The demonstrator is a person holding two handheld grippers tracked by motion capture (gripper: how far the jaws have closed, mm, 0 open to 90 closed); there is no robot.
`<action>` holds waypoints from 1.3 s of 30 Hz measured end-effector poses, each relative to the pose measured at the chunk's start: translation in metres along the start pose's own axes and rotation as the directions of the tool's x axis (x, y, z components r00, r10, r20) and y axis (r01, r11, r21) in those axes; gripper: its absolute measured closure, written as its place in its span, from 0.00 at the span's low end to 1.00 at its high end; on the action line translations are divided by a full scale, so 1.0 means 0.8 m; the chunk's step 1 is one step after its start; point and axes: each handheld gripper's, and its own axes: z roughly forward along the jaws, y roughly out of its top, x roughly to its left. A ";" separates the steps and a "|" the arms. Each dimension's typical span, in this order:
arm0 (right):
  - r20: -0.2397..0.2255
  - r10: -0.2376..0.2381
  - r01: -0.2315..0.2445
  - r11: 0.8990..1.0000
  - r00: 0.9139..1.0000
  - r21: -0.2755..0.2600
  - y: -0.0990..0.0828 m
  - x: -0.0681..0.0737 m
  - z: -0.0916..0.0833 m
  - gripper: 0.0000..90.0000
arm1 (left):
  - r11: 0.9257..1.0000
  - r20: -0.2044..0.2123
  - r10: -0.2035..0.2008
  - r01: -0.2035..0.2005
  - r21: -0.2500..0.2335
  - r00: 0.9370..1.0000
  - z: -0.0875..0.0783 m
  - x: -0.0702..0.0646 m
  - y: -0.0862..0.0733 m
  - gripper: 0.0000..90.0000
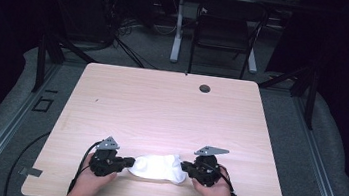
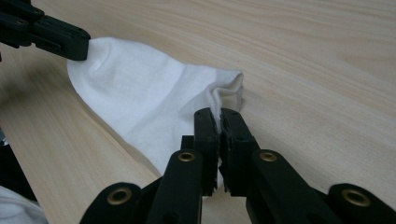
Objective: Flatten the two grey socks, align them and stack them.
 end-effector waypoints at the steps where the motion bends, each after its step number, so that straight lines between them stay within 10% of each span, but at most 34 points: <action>1: 0.000 0.002 -0.002 1.000 1.000 -0.002 0.000 -0.001 0.000 0.96 | 1.000 0.001 -0.001 0.001 0.003 1.000 0.001 0.000 0.000 0.97; 28: 0.014 0.028 -0.029 0.998 1.000 0.062 -0.003 -0.014 0.021 0.91 | 0.999 -0.025 -0.010 0.011 0.038 1.000 0.011 0.011 -0.006 0.90; 39: -0.015 -0.045 0.043 0.994 0.999 -0.096 0.005 -0.001 0.006 0.77 | 0.997 0.018 0.063 -0.062 -0.051 0.998 -0.003 -0.009 0.006 0.75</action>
